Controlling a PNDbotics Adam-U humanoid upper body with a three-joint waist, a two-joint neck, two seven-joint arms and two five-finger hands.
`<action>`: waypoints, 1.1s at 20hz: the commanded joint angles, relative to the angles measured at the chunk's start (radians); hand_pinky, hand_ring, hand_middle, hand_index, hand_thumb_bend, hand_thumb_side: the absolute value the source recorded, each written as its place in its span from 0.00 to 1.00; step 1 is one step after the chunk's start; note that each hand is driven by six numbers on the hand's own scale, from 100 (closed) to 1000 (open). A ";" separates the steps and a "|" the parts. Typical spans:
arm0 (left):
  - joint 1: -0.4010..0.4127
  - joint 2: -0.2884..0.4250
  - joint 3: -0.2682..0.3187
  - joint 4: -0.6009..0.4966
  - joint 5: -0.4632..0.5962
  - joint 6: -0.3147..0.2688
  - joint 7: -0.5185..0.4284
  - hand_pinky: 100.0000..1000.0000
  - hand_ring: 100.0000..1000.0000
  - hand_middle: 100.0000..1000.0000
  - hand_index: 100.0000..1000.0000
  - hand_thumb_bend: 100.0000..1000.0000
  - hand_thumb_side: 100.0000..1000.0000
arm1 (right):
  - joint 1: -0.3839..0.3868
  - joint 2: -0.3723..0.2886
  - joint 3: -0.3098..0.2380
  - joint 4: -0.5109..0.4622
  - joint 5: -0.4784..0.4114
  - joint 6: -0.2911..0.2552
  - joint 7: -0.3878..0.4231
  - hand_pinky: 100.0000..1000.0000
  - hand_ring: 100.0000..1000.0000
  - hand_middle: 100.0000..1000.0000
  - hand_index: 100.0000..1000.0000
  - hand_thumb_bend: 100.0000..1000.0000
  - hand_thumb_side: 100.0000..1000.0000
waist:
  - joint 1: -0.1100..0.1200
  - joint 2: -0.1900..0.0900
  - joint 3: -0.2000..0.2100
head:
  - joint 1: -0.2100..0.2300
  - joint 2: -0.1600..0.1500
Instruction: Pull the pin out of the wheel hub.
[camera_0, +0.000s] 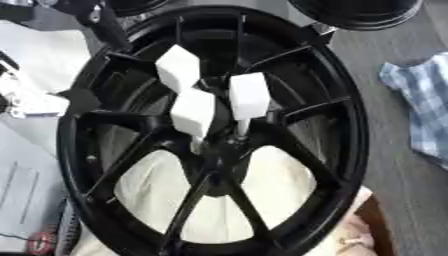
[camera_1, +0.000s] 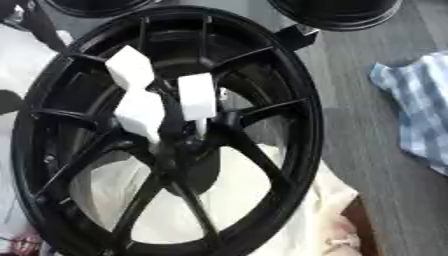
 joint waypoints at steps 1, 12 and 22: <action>-0.033 -0.007 -0.010 -0.010 -0.005 0.015 -0.003 0.82 0.78 0.74 0.84 0.20 0.39 | -0.008 -0.038 -0.005 -0.015 -0.007 -0.001 0.007 0.89 0.77 0.57 0.67 0.00 0.48 | 0.001 -0.027 -0.007 | 0.018 0.001; -0.077 -0.063 -0.054 0.039 -0.036 0.035 -0.003 0.82 0.78 0.74 0.85 0.19 0.32 | -0.035 -0.033 0.008 -0.015 -0.017 0.007 0.029 0.89 0.77 0.57 0.67 0.00 0.48 | 0.015 -0.009 -0.045 | 0.085 -0.010; -0.087 -0.057 -0.033 0.066 -0.044 0.024 -0.003 0.84 0.82 0.79 0.87 0.19 0.20 | -0.027 -0.020 0.011 -0.015 -0.001 0.018 0.027 0.89 0.77 0.57 0.67 0.00 0.48 | 0.021 0.003 -0.050 | 0.093 0.004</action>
